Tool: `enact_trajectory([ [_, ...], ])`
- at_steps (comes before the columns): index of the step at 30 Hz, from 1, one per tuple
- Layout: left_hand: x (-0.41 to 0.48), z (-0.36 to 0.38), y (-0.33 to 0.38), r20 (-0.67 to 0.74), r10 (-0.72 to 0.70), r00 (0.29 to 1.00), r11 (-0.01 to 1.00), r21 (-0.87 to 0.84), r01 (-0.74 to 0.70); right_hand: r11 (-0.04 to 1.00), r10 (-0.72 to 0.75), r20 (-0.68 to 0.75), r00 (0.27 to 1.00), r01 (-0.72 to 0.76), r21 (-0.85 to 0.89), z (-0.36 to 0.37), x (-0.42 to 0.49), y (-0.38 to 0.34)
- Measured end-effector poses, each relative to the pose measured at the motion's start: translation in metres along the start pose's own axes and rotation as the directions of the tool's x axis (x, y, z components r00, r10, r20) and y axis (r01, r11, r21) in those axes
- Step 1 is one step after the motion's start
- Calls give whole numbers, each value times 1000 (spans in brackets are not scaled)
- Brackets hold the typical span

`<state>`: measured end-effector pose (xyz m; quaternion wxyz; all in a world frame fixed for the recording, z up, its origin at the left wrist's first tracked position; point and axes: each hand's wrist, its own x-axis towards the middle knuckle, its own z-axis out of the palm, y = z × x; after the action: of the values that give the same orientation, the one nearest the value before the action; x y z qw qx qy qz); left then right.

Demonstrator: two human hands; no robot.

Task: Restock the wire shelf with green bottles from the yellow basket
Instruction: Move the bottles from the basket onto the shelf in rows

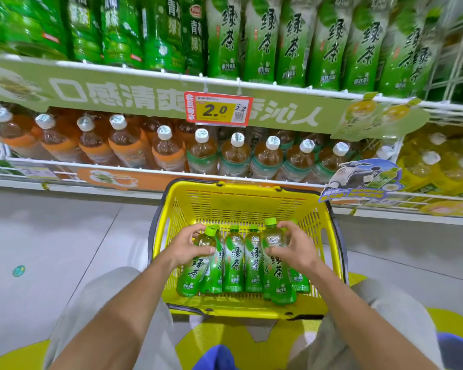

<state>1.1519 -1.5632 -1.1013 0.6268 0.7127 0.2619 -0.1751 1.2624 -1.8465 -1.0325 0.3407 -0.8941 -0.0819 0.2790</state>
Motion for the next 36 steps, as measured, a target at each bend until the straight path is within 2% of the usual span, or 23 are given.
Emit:
enact_trajectory([
  [6,-22,-22,54,-27,142,989,977,-156,-145,972,-217,-105,971,225,71,-29,-16,-55],
  [11,-53,-41,149,-35,361,932,926,-108,-363,914,-365,-172,915,387,120,-70,-24,-115],
  [13,-72,-48,194,-34,431,902,899,-63,-432,891,-400,-224,889,435,132,-91,-32,-144],
  [16,-99,-64,259,-9,578,816,816,-1,-578,854,-458,-307,834,509,109,-127,-40,-184],
  [22,-139,-80,377,-58,741,669,670,133,-731,753,-538,-423,729,641,149,-189,-48,-255],
  [27,-143,-88,445,-149,798,584,602,219,-768,715,-502,-539,677,675,182,-224,-26,-310],
  [31,-131,-98,460,-163,774,611,630,291,-720,757,-481,-528,700,636,152,-236,-10,-333],
  [36,-120,-102,455,-196,740,644,672,267,-691,789,-509,-461,727,608,90,-226,0,-337],
])
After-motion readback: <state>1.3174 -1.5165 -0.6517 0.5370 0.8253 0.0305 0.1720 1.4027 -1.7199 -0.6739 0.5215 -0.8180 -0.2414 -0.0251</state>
